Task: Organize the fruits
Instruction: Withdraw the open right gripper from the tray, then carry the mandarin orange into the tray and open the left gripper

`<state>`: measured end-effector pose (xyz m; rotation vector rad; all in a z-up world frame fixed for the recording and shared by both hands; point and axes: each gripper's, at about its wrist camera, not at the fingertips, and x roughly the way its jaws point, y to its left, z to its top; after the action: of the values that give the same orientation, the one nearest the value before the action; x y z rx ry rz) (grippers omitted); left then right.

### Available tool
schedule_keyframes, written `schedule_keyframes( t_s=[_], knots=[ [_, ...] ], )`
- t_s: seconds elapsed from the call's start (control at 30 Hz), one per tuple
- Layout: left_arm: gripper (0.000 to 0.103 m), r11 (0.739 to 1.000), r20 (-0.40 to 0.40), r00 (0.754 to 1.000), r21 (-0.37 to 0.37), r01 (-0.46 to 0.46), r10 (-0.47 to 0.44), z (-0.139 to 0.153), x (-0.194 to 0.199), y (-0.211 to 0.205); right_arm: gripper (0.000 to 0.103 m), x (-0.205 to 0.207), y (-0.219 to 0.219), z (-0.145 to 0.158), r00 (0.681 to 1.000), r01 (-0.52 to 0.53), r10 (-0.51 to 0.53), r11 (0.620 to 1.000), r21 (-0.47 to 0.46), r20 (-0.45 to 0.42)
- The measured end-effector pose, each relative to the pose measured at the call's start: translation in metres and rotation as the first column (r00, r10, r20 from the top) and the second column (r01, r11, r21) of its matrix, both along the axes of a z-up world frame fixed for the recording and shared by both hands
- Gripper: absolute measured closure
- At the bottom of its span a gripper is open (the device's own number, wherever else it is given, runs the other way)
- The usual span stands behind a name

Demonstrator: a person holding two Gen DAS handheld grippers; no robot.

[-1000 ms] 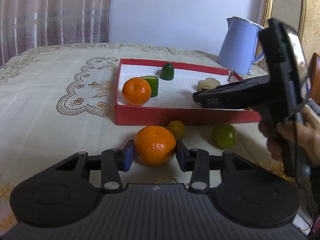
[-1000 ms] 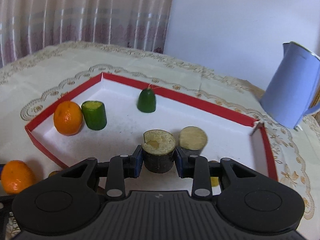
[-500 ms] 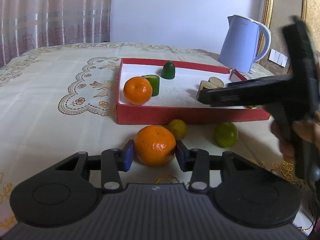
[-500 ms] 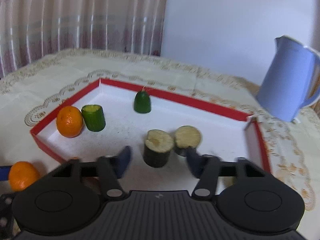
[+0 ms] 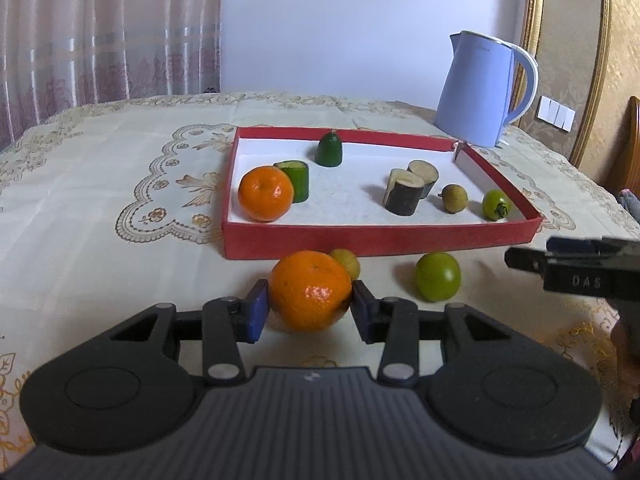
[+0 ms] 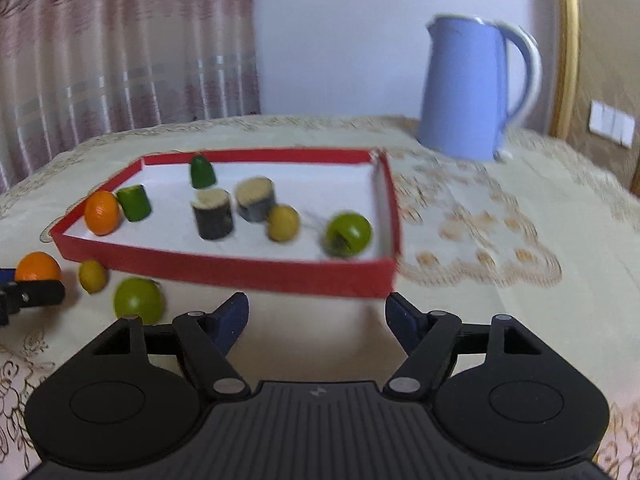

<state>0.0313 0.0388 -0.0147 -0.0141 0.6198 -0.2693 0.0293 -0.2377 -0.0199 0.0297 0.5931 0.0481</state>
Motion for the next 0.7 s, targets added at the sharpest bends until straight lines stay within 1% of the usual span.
schedule_keyframes(
  t_s=[0.13,0.23,0.43,0.53,0.6,0.7],
  knots=[
    [0.064,1.0,0.005,1.0,0.014,0.003,-0.003,0.003,0.001,-0.008,0.027,0.003,-0.009,-0.009,0.999,0.019,-0.018,1.0,0.018,-0.029],
    [0.064,1.0,0.011,1.0,0.024,0.007,-0.007,0.007,0.004,-0.015,0.027,0.006,-0.005,-0.009,1.0,0.011,-0.01,1.0,0.018,-0.027],
    [0.064,0.999,0.035,0.999,0.044,0.019,-0.021,0.016,0.012,-0.029,0.018,0.009,0.0,-0.01,0.999,-0.004,0.004,1.0,0.001,-0.039],
    [0.064,0.998,0.046,0.999,0.061,0.024,-0.026,0.019,0.02,-0.037,0.018,0.01,0.001,-0.011,0.999,-0.009,0.009,1.0,-0.003,-0.044],
    [0.064,0.997,0.052,0.998,0.068,0.024,-0.027,0.021,0.027,-0.041,0.015,0.011,0.001,-0.011,0.999,-0.015,0.015,1.0,-0.002,-0.048],
    [0.064,0.996,0.056,0.998,0.081,0.021,-0.025,0.023,0.036,-0.046,0.014,0.012,0.005,-0.012,0.998,-0.018,0.017,1.0,-0.023,-0.053]
  ],
)
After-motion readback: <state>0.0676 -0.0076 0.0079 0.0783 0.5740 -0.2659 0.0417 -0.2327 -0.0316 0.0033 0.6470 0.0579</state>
